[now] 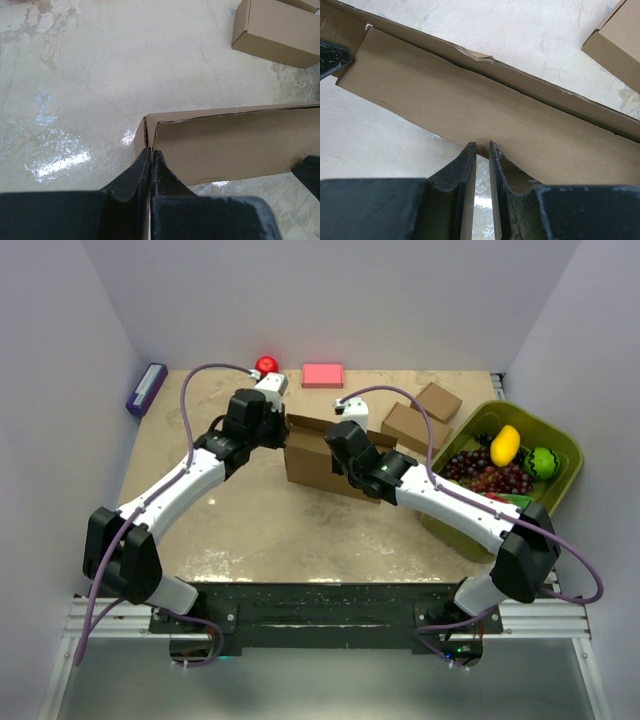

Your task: Fold the paper box

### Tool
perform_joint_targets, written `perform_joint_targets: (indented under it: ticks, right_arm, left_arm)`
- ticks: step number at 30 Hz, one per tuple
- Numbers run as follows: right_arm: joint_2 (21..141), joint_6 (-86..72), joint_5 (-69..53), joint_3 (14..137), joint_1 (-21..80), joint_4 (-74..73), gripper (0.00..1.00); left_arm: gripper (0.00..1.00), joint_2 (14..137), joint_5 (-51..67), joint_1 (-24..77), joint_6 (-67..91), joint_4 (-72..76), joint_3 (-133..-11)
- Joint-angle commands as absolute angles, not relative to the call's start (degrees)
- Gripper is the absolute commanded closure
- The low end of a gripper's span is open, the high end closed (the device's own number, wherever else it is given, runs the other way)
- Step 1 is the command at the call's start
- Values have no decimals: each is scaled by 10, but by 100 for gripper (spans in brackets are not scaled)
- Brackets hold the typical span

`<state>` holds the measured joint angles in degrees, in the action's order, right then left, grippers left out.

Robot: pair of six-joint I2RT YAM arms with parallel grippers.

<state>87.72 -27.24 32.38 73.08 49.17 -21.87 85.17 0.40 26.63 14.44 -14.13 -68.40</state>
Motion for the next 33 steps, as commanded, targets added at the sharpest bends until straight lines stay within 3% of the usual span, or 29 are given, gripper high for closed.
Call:
perform_joint_targets:
  ticks: [1, 15, 23, 29, 33]
  right_arm:
    - [878, -283, 319, 708, 492, -291, 80]
    - [870, -286, 316, 705, 492, -290, 80]
    - [873, -287, 313, 708, 492, -291, 80]
    - [876, -287, 313, 709, 492, -293, 80]
    - [876, -287, 313, 709, 492, -294, 80]
  left_arm:
    - [100, 857, 2, 267, 150, -174, -650]
    - [100, 846, -54, 267, 146, -175, -579]
    - [99, 835, -31, 267, 140, -167, -608]
    - [75, 824, -11, 267, 127, -163, -656]
    - [54, 813, -10, 267, 112, -164, -688]
